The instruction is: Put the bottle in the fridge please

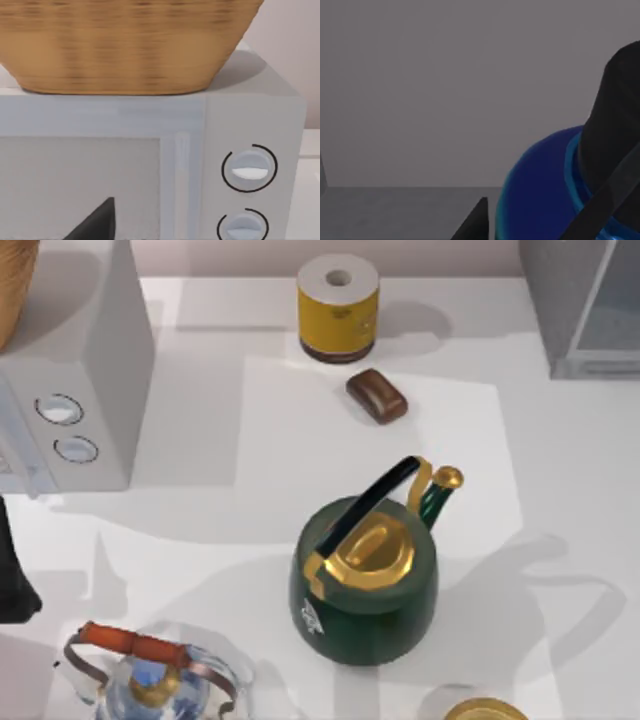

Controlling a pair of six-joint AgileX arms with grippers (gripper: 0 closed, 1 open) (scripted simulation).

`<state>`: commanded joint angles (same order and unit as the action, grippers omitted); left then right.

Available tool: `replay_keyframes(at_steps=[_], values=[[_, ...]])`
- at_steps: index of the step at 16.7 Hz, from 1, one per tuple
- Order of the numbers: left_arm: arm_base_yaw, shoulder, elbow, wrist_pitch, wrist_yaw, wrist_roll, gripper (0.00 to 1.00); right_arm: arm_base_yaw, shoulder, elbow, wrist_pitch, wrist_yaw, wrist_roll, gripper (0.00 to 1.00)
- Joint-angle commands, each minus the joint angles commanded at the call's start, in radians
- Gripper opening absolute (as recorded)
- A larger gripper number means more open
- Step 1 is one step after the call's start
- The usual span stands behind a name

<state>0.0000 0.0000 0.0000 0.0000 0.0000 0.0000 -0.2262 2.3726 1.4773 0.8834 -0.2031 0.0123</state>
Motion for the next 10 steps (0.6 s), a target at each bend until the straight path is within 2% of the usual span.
replay_keyframes(at_steps=[5,10], values=[[0.000,0.000,0.000,0.000,0.000,0.000,1.00,0.001,0.004,0.008,-0.004,0.001,0.000,0.01],[0.000,0.000,0.000,0.000,0.000,0.000,1.00,0.001,0.004,0.008,-0.004,0.001,0.000,0.38]])
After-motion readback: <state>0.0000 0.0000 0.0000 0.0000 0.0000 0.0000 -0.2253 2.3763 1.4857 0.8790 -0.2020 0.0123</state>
